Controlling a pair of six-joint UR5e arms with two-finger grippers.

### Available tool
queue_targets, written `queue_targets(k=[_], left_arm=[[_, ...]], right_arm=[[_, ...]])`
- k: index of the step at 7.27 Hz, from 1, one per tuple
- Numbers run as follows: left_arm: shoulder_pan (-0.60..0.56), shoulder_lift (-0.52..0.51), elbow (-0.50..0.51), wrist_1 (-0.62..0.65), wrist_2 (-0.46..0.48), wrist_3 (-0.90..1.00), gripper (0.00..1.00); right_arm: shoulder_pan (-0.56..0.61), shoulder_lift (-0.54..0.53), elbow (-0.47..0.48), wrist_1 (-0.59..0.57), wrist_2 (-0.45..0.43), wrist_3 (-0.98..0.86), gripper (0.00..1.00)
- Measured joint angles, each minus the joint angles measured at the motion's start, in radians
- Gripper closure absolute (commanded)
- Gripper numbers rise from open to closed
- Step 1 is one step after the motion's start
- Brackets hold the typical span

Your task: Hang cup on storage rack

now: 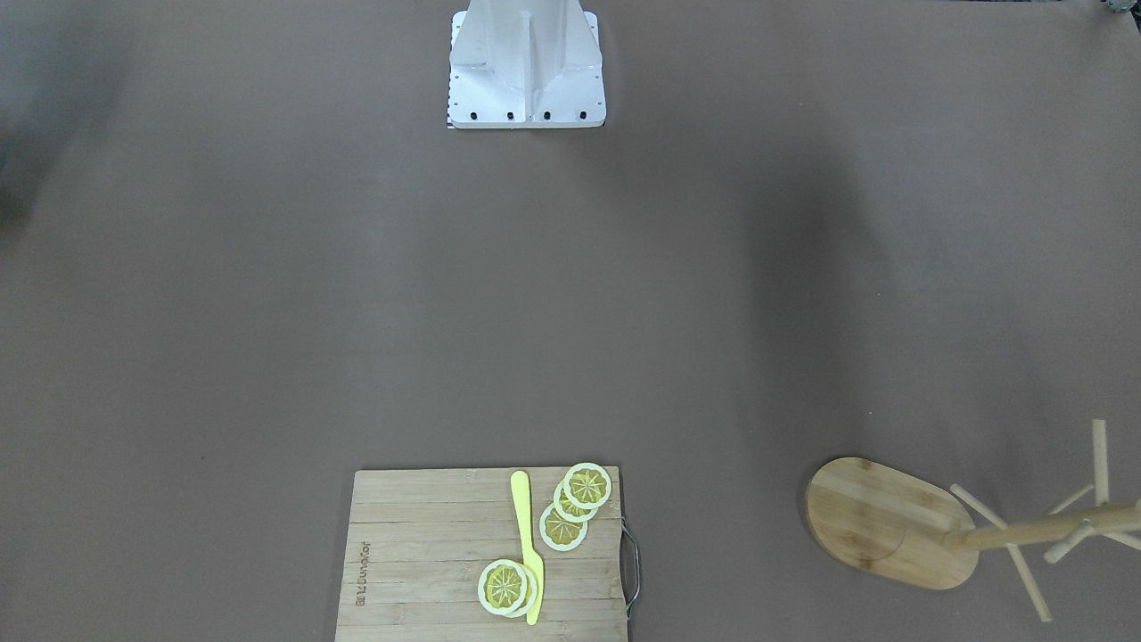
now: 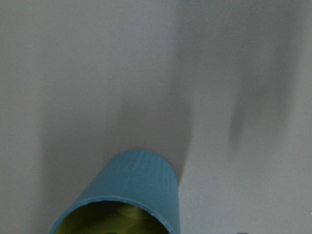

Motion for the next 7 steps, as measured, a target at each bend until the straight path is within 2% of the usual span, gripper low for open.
queue_targets(k=[4, 7], left_arm=[[0.000, -0.003, 0.001, 0.000, 0.000, 0.000, 0.01], [-0.001, -0.004, -0.004, 0.002, -0.001, 0.000, 0.01]], right_arm=[[-0.003, 0.019, -0.002, -0.001, 0.000, -0.006, 1.00], [0.023, 0.038, 0.038, -0.002, 0.028, -0.013, 1.00]])
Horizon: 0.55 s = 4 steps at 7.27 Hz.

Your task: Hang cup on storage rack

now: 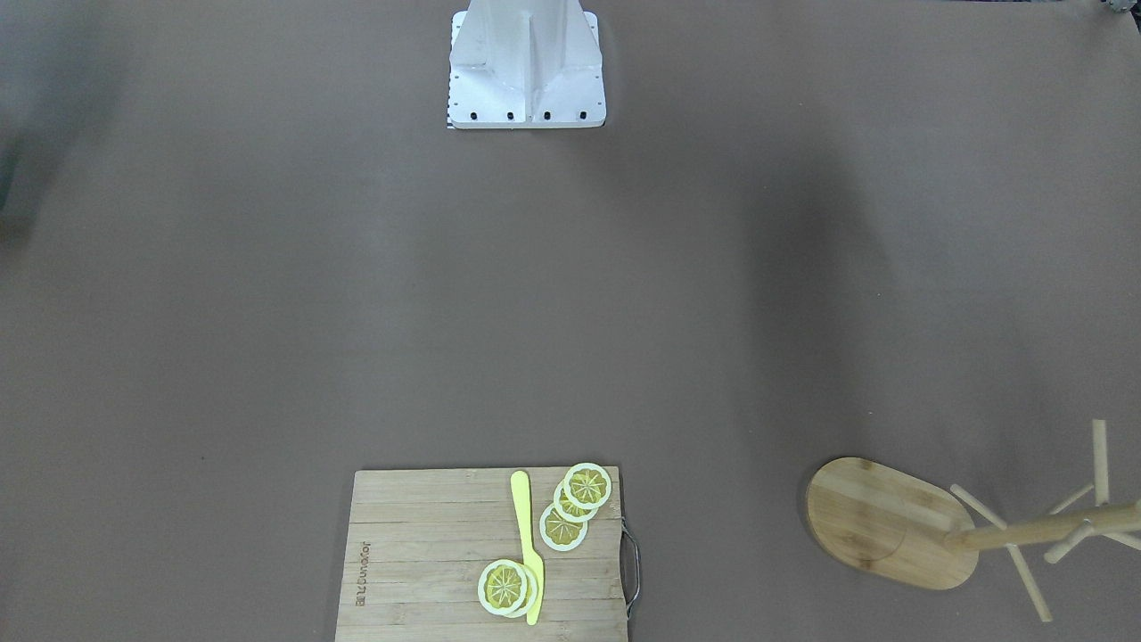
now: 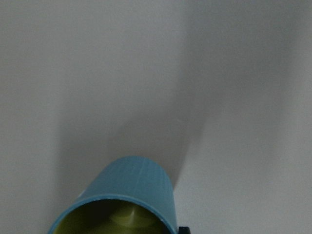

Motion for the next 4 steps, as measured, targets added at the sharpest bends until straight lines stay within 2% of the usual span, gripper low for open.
queue_targets(k=[2, 4], left_arm=[[0.000, -0.001, -0.008, 0.003, 0.000, 0.000, 0.01], [0.000, -0.001, -0.022, 0.009, -0.001, 0.000, 0.01]], right_arm=[[0.059, 0.062, 0.012, -0.043, 0.023, 0.013, 1.00], [0.111, 0.214, 0.030, -0.228, 0.028, 0.028, 1.00]])
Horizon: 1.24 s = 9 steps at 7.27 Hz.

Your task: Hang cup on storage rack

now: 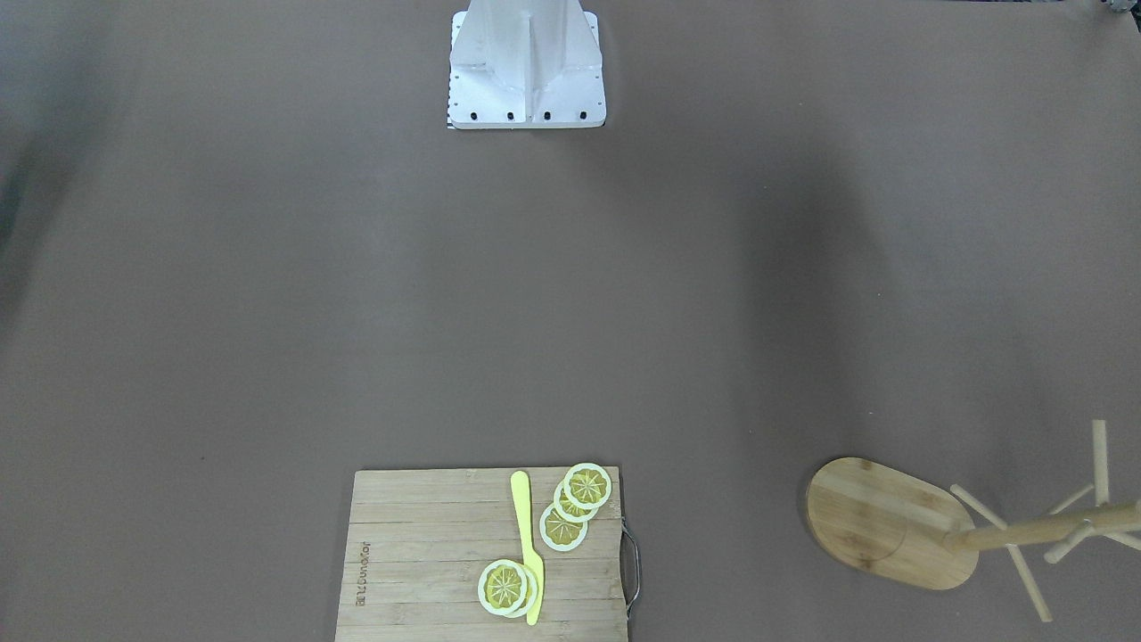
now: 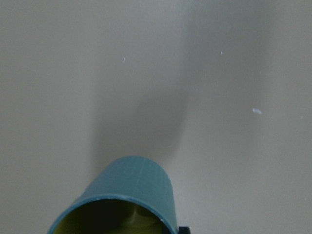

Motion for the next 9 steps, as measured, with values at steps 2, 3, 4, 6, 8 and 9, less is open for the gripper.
queue_targets(k=[2, 3, 4, 6, 8, 9], left_arm=[[0.000, 0.000, -0.004, 0.003, 0.000, 0.000, 0.01], [0.000, 0.000, -0.003, 0.004, 0.000, -0.001, 0.01], [0.000, 0.000, -0.002, 0.005, -0.001, -0.001, 0.01], [0.001, 0.001, -0.002, 0.005, -0.001, -0.010, 0.01], [0.001, 0.002, 0.003, -0.001, -0.001, -0.029, 0.01], [0.001, 0.004, 0.005, -0.003, -0.001, -0.032, 0.01]], right_arm=[[0.011, 0.167, 0.011, -0.161, 0.002, 0.087, 1.00], [-0.002, 0.229, 0.012, -0.190, 0.013, 0.174, 1.00], [-0.030, 0.276, 0.018, -0.200, 0.034, 0.271, 1.00], [-0.111, 0.368, 0.043, -0.204, 0.056, 0.480, 1.00], [-0.239, 0.467, 0.095, -0.201, 0.050, 0.751, 1.00], [-0.322, 0.519, 0.126, -0.201, 0.034, 0.915, 1.00]])
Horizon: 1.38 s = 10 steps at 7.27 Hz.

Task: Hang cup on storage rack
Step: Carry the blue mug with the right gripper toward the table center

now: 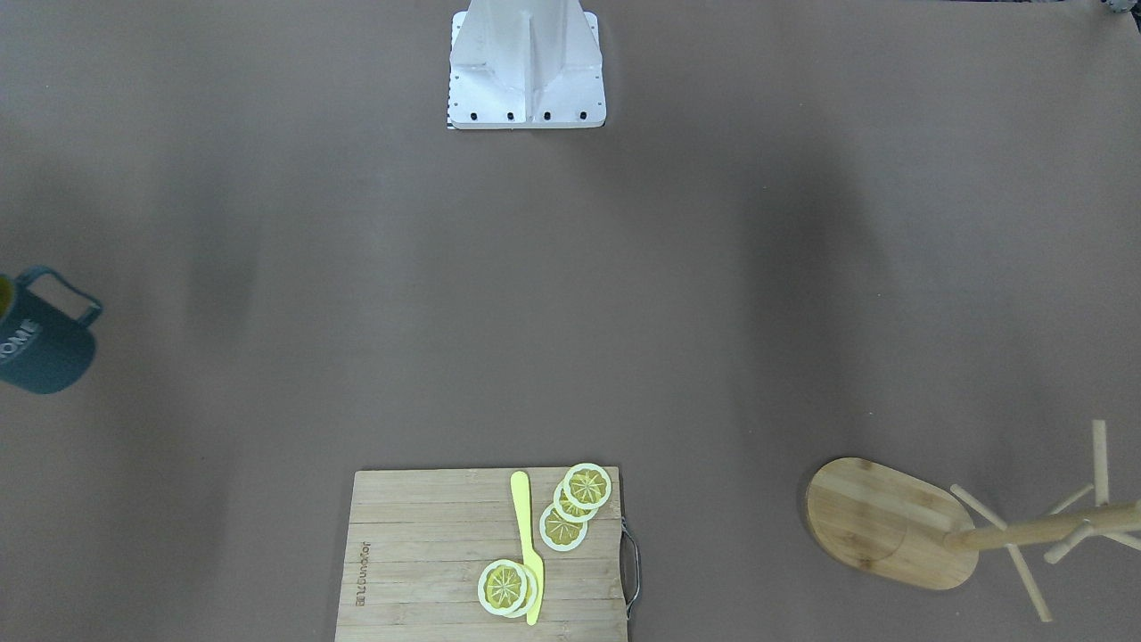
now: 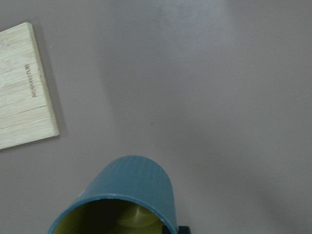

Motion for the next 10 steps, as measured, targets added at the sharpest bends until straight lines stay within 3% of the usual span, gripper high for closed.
queue_targets(k=[2, 5, 10], left_arm=[[0.000, 0.002, 0.007, 0.000, 0.000, -0.001, 0.01], [-0.001, 0.004, 0.003, 0.001, 0.000, -0.004, 0.01], [0.001, 0.004, 0.021, -0.007, 0.001, -0.004, 0.01]], right_arm=[[-0.173, 0.114, 0.025, 0.003, -0.085, 0.316, 1.00], [-0.406, 0.225, 0.015, 0.006, -0.256, 0.475, 1.00], [-0.656, 0.421, -0.197, 0.172, -0.429, 0.811, 1.00]])
